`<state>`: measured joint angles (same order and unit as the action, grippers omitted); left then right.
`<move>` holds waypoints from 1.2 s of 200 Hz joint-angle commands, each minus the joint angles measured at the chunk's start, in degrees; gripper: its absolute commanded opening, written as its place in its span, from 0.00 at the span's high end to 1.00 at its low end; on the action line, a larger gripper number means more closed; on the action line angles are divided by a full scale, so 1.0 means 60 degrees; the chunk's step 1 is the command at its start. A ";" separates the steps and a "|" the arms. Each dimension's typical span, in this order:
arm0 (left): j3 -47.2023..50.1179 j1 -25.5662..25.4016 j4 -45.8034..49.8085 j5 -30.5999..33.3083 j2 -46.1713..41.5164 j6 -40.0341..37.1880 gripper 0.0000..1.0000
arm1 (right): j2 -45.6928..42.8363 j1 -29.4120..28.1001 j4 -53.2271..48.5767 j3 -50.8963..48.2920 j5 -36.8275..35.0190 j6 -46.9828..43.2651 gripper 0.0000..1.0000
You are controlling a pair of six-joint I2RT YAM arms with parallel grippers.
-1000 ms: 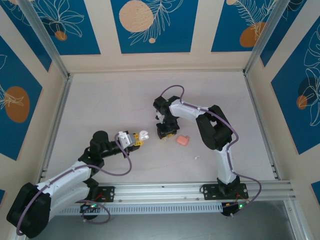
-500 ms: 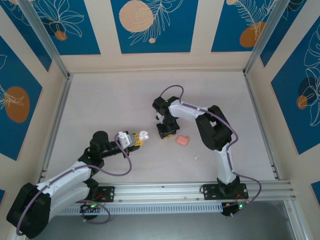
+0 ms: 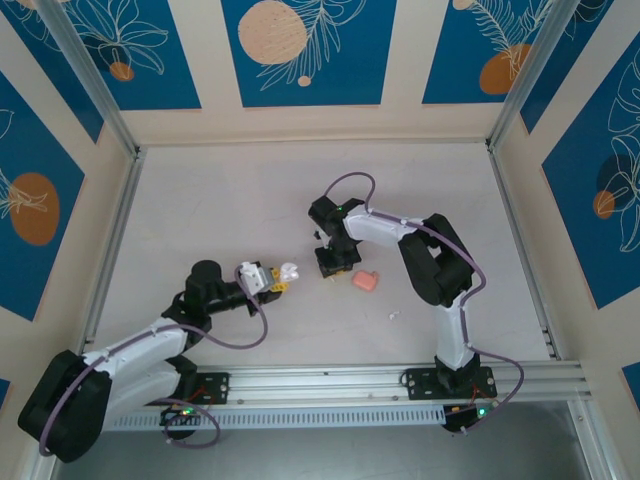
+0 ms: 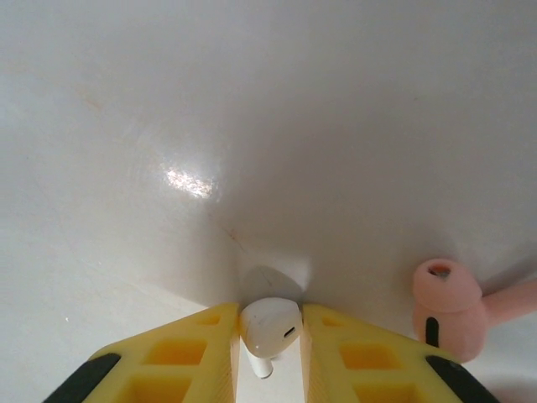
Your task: Insert the wireless bluetooth earbuds into the charging case
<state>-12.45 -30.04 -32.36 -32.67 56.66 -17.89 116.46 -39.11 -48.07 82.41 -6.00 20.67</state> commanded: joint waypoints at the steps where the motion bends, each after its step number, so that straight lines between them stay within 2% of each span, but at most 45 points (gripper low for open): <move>1: 0.0190 -0.0104 -0.0962 0.0138 0.0380 0.0220 0.83 | -0.0542 -0.0117 0.0609 -0.0290 0.0143 0.0341 0.76; 132: -0.0014 -0.0134 -0.4903 0.0635 0.3776 0.1285 0.86 | -0.2544 0.0087 0.4799 -0.2853 0.0619 0.1459 0.76; 184: 0.0195 -0.0149 -0.8001 0.1040 0.5619 0.2100 0.87 | -0.3418 0.0191 0.6861 -0.3974 0.1071 0.1966 0.76; 240: -0.0047 -0.0222 -0.8039 0.1241 0.5823 0.2090 0.88 | -0.4352 0.0190 0.8015 -0.4744 0.0868 0.2049 0.77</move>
<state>-12.05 -30.33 -75.75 -26.44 91.74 -6.09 93.91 -38.22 -4.91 55.75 -1.04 31.99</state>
